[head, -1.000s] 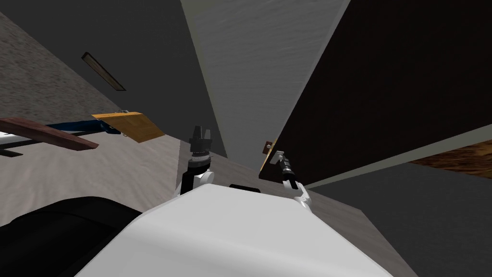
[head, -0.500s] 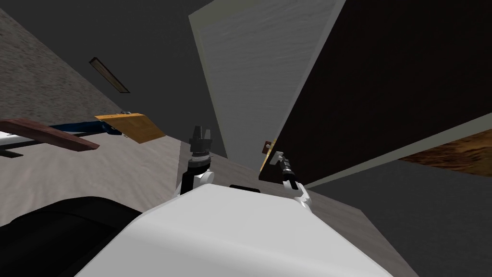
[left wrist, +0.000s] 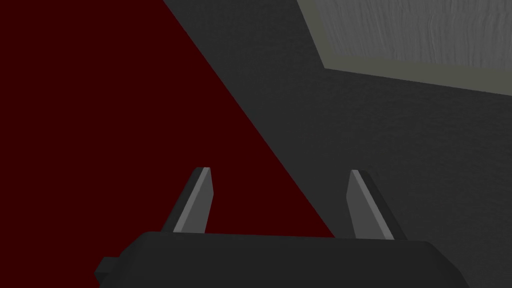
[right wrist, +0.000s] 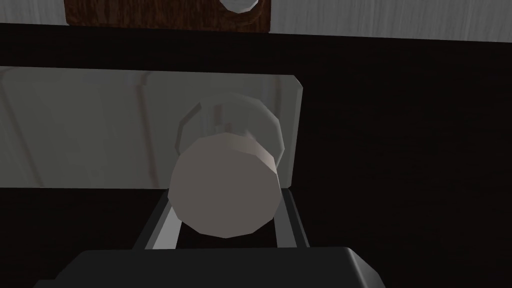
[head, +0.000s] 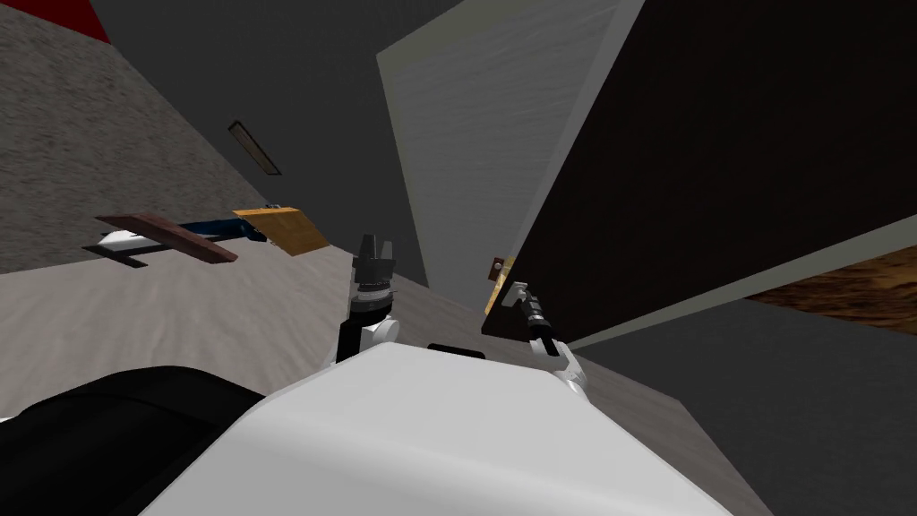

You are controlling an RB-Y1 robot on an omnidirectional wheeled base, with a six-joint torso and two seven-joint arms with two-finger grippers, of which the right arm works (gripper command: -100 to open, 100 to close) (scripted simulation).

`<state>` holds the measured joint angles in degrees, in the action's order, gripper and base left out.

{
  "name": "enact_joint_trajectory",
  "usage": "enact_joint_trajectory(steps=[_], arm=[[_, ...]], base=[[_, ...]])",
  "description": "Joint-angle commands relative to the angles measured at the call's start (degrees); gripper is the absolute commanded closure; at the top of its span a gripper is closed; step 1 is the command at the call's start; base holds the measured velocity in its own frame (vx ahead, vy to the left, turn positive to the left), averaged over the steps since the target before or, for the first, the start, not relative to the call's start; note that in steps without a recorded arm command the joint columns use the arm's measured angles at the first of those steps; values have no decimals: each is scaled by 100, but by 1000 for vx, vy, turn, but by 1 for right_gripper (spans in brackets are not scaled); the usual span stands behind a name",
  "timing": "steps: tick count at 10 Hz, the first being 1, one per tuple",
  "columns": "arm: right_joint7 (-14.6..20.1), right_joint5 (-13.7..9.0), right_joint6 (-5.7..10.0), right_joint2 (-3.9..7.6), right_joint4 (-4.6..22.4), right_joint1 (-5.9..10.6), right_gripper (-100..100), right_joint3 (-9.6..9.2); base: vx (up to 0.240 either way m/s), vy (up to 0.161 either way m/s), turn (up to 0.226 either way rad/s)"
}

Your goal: Pull the door open

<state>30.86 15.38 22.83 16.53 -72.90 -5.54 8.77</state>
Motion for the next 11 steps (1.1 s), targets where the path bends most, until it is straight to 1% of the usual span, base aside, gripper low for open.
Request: enact_joint_trajectory(steps=[1,4,5,6,7,8,9,10,11], arm=[[197,47,108,125,-60,-107,100,-196],[438,103,237,314,-159,-232,100,-413],[489,114,264,353,-180,-258,100,-459],[431,109,196,329,-184,-246,100,-393],[578,150,360,448,-222,-383,100,-456],[613,159,403,478,-233,-414,100,-469],[729,190,544,579,-268,-515,100,-511],[770,201,593,614,-281,-550,100,-525],[849,222,691,683,-306,-620,100,-554]], base=[[-251,-133,196],[-216,-133,148],[-215,-96,126],[-95,-42,18],[-165,-55,131],[-211,-76,115],[-213,-106,177],[-189,-109,108],[-160,-62,88]])
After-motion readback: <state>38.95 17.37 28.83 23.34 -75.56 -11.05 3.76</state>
